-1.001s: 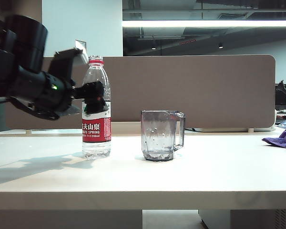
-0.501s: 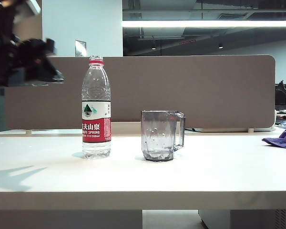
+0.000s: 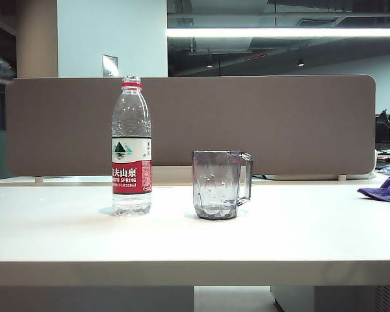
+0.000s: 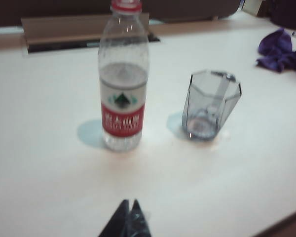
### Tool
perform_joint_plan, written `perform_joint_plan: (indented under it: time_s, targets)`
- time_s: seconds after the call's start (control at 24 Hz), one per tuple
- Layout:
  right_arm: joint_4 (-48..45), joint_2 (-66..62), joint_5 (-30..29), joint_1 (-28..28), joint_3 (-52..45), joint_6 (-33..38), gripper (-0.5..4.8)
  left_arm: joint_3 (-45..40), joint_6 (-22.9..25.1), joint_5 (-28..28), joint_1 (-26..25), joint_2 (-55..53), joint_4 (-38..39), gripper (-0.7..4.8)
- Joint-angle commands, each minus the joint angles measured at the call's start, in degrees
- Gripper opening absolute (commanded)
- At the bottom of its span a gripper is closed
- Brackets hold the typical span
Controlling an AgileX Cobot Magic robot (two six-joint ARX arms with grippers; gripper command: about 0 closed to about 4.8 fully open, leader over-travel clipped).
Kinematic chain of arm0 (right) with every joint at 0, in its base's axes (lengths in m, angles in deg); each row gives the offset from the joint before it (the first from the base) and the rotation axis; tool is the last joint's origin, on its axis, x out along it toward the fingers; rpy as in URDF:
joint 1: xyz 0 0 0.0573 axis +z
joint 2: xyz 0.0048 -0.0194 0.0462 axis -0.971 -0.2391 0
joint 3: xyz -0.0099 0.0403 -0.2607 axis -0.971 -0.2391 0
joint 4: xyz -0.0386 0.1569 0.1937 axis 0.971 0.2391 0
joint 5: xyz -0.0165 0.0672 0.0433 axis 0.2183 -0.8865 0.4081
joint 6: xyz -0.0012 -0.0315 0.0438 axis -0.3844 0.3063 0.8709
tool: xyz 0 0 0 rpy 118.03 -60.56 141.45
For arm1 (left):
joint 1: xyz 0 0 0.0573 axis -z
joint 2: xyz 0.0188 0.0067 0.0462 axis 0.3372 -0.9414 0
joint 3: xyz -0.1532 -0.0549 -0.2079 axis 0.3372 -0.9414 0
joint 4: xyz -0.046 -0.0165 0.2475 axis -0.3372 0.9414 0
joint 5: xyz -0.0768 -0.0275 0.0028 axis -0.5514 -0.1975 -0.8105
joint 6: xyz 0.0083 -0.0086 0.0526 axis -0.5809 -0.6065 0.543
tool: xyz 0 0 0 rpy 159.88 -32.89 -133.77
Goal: Pick up the mineral water bottle on the table and pour a little water into the mug.
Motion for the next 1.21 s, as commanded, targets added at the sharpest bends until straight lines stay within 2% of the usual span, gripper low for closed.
perform_joint_plan:
  time_s: [0.04, 0.13, 0.25, 0.29, 0.42, 0.5, 0.88, 1.21]
  targets:
    - [-7.72, 0.0, 0.5, 0.11, -4.76, 2.08, -0.02, -0.07, 0.04, -0.07, 0.02, 2.62, 5.09, -0.06]
    - [-14.08, 0.02, 3.28, 0.11, -9.05, 4.9, -0.02, -0.07, 0.0, -0.04, 0.02, 2.67, 4.94, -0.06]
    - [-17.38, 0.02, 15.65, 0.11, -12.79, 5.88, -0.02, -0.04, 0.02, 0.02, 0.02, 2.67, 4.44, -0.06]
    - [-17.38, 0.02, 18.16, 0.11, -13.22, 5.88, -0.02, -0.04, 0.0, 0.57, 0.02, 2.67, 4.46, -0.06]
    - [-17.79, 0.04, 24.48, 0.15, -15.06, 5.75, -0.02, -0.09, 0.02, 6.4, 0.02, 2.56, 4.66, -0.06]
    - [-18.03, 0.04, 24.98, 0.17, -16.92, 5.64, -0.02, -1.07, 0.02, 8.09, 0.02, 2.58, 3.39, -0.06]
    - [-17.79, 0.07, 23.71, 3.65, -21.97, 5.7, -0.01, -3.65, -0.39, 7.5, 0.04, 2.6, 3.39, -0.05]
    - [-17.35, 0.07, 23.71, 3.61, -22.14, 5.9, -0.01, -3.65, -0.39, 7.52, 0.04, 3.54, 3.67, -0.05]
